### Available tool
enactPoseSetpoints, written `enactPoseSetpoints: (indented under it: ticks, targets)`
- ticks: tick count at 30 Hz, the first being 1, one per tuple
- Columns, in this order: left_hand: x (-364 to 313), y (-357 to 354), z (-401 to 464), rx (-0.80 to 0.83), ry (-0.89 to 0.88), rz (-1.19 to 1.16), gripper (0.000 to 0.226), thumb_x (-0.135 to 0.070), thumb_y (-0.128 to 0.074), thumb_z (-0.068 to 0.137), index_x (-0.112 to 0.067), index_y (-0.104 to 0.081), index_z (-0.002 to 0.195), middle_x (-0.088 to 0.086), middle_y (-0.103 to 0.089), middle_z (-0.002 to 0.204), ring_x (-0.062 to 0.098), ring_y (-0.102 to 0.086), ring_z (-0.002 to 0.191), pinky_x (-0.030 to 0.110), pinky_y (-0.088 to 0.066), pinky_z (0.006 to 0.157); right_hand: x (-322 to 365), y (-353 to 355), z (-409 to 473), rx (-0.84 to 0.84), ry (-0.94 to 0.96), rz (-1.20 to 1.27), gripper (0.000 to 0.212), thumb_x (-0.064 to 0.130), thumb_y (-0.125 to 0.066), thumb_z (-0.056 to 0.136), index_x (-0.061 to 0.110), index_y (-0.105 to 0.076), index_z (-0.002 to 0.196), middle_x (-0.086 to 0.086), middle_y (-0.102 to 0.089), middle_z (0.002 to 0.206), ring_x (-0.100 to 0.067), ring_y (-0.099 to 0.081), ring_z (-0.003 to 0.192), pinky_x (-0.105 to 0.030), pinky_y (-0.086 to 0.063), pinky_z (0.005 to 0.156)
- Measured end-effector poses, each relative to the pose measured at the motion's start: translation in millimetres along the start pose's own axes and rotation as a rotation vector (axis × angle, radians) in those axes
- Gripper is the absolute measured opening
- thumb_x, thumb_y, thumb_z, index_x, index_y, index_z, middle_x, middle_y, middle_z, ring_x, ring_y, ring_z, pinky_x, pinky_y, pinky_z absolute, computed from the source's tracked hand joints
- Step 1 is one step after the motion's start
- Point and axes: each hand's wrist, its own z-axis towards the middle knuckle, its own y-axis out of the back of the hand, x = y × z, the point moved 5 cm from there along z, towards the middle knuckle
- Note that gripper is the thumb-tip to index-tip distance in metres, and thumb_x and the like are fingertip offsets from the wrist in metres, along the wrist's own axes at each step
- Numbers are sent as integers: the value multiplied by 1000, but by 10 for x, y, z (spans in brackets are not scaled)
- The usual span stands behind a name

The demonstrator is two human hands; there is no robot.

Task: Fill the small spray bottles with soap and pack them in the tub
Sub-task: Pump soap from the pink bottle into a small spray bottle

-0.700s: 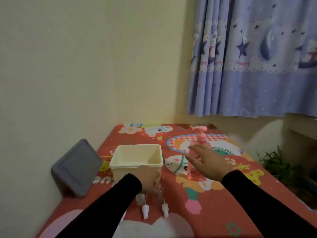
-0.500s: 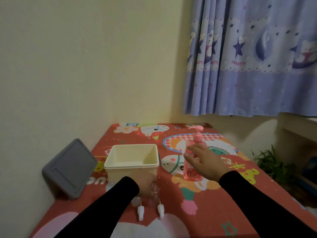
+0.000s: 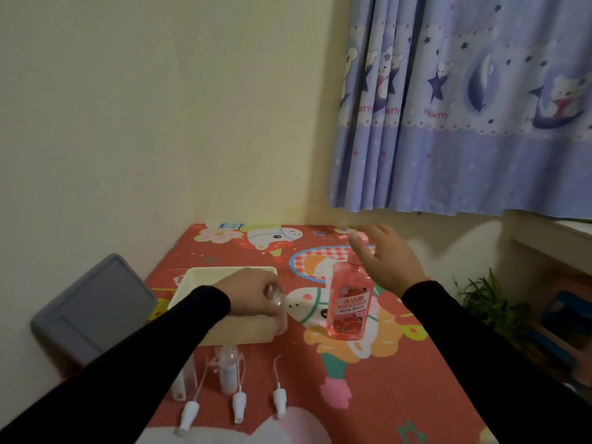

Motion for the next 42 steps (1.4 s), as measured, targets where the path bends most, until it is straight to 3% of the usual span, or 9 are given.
enactPoseSetpoints:
  ticks: [8,11,14,22,24,26,31,38,42]
  targets:
    - [-216,180,499,-186,32,-535,29,-24,-65,82,-23,-60,110,5,-62,103,20,-58,84,30,-47,76,-360,-121,552,50,-143,10,59,57,-30,94,16,-61,120,-5,-60,123,-20,-54,113,-36,-43,91]
    - [-325,131,701,-173,11,-529,34,-26,-63,84,-24,-56,117,3,-59,111,19,-60,94,29,-50,79,-453,-226,728,54,-200,36,59,63,-22,88,16,-57,92,-6,-58,99,-22,-52,94,-32,-37,78]
    - [-408,92,895,-179,9,-471,45,-24,-65,84,-20,-52,127,1,-54,116,20,-60,97,30,-51,79,-501,-295,877,60,-251,59,44,54,-26,93,18,-48,82,-8,-56,91,-24,-49,84,-32,-34,75]
    - [-418,96,1145,-266,4,-430,40,-24,-69,84,-13,-58,120,2,-59,111,21,-60,101,31,-50,82,-485,-480,1066,282,-365,40,47,37,-24,102,5,-58,95,-12,-62,85,-30,-57,89,-32,-38,77]
    - [-440,121,1177,-284,-25,-406,36,-23,-69,84,-14,-60,117,0,-60,107,19,-59,98,25,-45,77,-513,-588,1088,353,-435,78,31,19,-32,101,2,-51,117,-19,-64,103,-34,-59,99,-36,-43,84]
    - [-473,140,1203,-290,-53,-380,33,-24,-67,84,-15,-60,115,-1,-61,105,19,-58,97,26,-45,78,-488,-632,1082,390,-414,28,39,5,-41,94,1,-38,134,-22,-58,124,-35,-58,110,-39,-44,89]
    - [-561,99,1257,-280,-125,-297,46,-33,-60,91,-22,-51,134,-2,-57,119,18,-55,105,32,-45,92,-478,-693,1057,472,-339,-54,59,40,-12,104,5,-46,138,-20,-53,137,-32,-49,126,-37,-32,106]
    - [-589,-91,1336,-236,-135,-268,53,-35,-53,96,-24,-37,146,1,-48,130,20,-52,114,29,-41,94,-539,-785,990,476,-351,-13,50,32,-12,105,14,-26,150,-20,-43,147,-34,-43,132,-42,-32,110]
    - [-591,-103,1351,-206,-129,-237,51,-35,-52,97,-24,-37,145,0,-50,129,15,-51,102,27,-41,89,-523,-776,969,517,-369,8,53,35,-10,105,13,-26,151,-20,-38,150,-34,-38,136,-41,-27,113]
